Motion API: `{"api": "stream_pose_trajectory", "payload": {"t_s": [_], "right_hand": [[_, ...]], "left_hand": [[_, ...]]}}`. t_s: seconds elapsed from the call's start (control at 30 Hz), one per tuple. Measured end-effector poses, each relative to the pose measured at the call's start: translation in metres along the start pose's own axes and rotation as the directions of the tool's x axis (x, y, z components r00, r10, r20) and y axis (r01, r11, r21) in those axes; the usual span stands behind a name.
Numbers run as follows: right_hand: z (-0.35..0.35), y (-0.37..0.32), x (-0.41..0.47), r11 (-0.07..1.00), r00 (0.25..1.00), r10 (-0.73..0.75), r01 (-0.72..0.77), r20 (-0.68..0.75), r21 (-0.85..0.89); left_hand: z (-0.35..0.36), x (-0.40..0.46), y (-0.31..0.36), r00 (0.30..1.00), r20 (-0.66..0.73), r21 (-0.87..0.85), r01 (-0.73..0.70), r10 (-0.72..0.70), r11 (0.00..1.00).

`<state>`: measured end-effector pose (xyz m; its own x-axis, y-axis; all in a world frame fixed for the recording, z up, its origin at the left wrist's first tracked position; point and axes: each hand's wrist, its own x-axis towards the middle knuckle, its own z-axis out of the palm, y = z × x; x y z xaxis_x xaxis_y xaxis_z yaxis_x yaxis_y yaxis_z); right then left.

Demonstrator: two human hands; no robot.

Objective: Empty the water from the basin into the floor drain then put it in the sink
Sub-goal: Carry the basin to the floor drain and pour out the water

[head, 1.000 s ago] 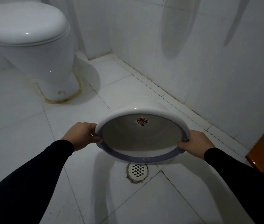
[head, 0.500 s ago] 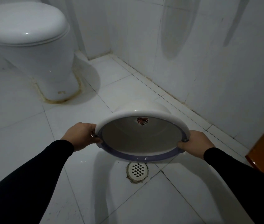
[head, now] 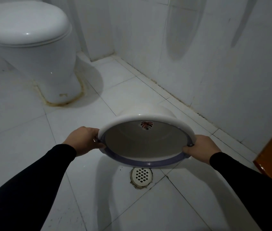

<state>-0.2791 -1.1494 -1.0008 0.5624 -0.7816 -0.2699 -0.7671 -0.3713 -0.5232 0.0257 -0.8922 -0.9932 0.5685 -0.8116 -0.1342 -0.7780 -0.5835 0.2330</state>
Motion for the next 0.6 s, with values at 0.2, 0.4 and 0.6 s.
{"api": "stream_pose_trajectory", "payload": {"t_s": [0.2,0.4,0.6], "right_hand": [[-0.0005,-0.0011,0.0009,1.000,1.000,-0.001,0.001,-0.001,-0.004],[-0.0004,-0.0005,0.0008,1.000,1.000,-0.001,0.001,-0.010,-0.003],[-0.0021,-0.0015,0.0022,1.000,0.999,-0.023,0.023,-0.040,-0.003]], "left_hand": [[-0.0003,-0.0009,-0.0009,1.000,0.000,-0.008,0.006,-0.006,1.000],[-0.0012,-0.0016,-0.0005,1.000,-0.003,-0.018,0.001,-0.001,1.000],[-0.0039,-0.0022,0.0017,0.999,-0.007,-0.094,0.031,-0.032,0.995]]}}
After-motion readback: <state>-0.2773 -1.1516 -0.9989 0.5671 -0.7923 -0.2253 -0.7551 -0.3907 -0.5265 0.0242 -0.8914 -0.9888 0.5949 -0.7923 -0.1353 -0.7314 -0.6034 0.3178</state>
